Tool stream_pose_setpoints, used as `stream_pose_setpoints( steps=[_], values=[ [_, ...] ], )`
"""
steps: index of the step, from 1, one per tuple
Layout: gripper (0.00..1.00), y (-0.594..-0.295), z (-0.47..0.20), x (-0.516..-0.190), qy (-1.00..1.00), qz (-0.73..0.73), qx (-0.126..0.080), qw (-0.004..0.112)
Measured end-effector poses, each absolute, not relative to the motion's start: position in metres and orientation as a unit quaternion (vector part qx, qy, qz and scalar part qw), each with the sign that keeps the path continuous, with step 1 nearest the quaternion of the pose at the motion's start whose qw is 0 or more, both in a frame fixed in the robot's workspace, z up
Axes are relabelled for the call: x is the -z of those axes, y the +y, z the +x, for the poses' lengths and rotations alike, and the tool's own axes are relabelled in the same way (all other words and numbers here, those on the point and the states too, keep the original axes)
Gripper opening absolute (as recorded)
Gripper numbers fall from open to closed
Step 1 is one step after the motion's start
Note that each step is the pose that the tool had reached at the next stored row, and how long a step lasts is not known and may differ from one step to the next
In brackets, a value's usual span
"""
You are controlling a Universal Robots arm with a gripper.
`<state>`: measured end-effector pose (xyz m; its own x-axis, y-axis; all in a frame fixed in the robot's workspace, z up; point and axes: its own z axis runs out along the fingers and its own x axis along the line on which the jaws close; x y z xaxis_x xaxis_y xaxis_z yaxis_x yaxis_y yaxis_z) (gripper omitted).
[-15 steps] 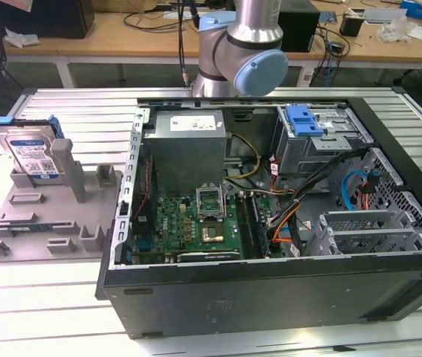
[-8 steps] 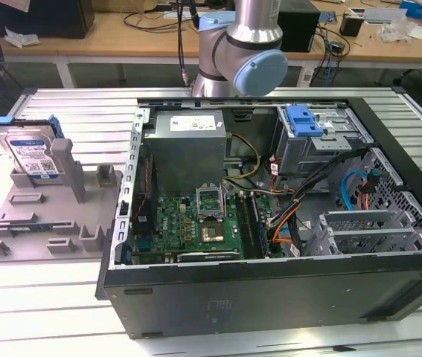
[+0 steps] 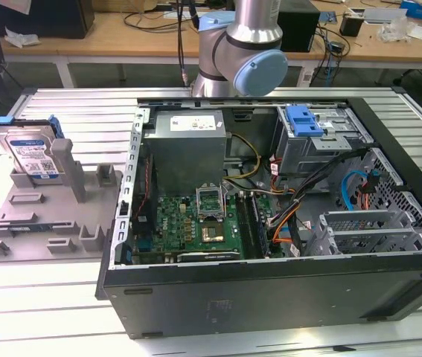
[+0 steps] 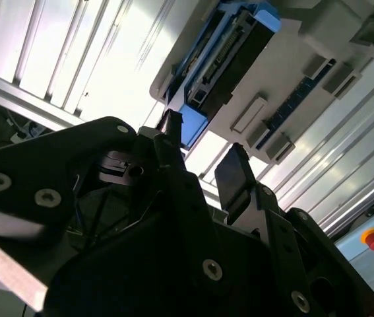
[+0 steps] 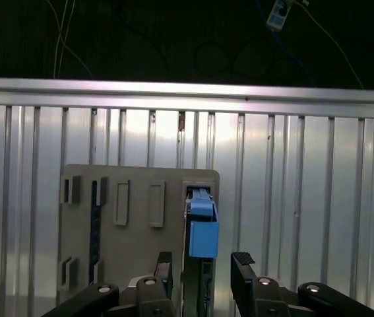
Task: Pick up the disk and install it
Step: 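Pick up the disk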
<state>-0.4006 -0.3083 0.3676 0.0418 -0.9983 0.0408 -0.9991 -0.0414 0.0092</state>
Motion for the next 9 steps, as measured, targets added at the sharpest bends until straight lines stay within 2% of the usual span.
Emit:
stream_pose_setpoints(
  steps=[9],
  values=[
    [0.48, -0.3084, -0.4006, -0.3601, -0.692, 0.722, -0.012, 0.017]
  ],
)
